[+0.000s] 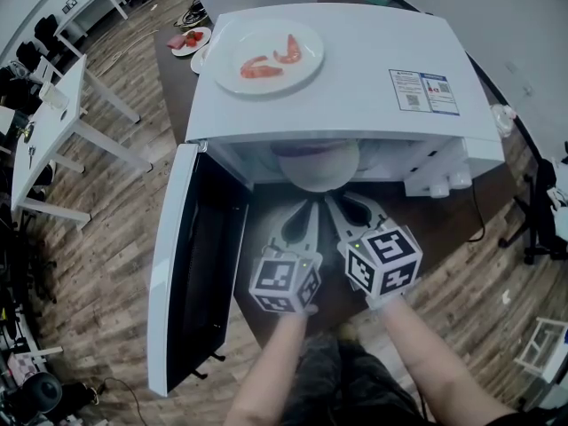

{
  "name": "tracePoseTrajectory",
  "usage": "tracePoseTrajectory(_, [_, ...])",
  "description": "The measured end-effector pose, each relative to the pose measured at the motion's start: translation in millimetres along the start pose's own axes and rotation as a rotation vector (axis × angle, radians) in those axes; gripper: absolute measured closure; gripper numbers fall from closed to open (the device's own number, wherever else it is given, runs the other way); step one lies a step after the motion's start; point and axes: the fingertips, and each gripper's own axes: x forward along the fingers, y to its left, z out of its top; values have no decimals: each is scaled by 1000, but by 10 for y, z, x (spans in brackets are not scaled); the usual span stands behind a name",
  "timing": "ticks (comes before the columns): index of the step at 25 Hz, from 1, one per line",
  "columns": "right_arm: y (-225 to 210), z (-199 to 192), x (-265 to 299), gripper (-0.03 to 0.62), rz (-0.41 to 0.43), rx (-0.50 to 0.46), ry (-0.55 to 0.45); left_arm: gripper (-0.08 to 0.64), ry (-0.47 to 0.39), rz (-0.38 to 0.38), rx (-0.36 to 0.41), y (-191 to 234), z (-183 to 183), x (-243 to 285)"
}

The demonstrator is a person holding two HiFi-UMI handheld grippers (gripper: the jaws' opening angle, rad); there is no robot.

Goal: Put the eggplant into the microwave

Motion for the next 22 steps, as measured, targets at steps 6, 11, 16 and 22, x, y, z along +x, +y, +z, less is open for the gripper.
tracePoseTrajectory(6, [-11, 18, 69, 589, -18, -59, 5, 560, -24, -4, -6, 1, 73, 59])
tracePoseTrajectory(11, [-31, 39, 117, 589, -27, -73, 3, 560, -32, 1, -2, 39, 122, 109])
tracePoseTrajectory(16, [-87, 52, 168, 589, -33, -62, 6, 560, -27, 13, -10, 115, 162, 170])
tracePoseTrajectory(22, [-183, 77, 205, 589, -44, -32, -1, 560, -24, 17, -13, 146, 180, 263])
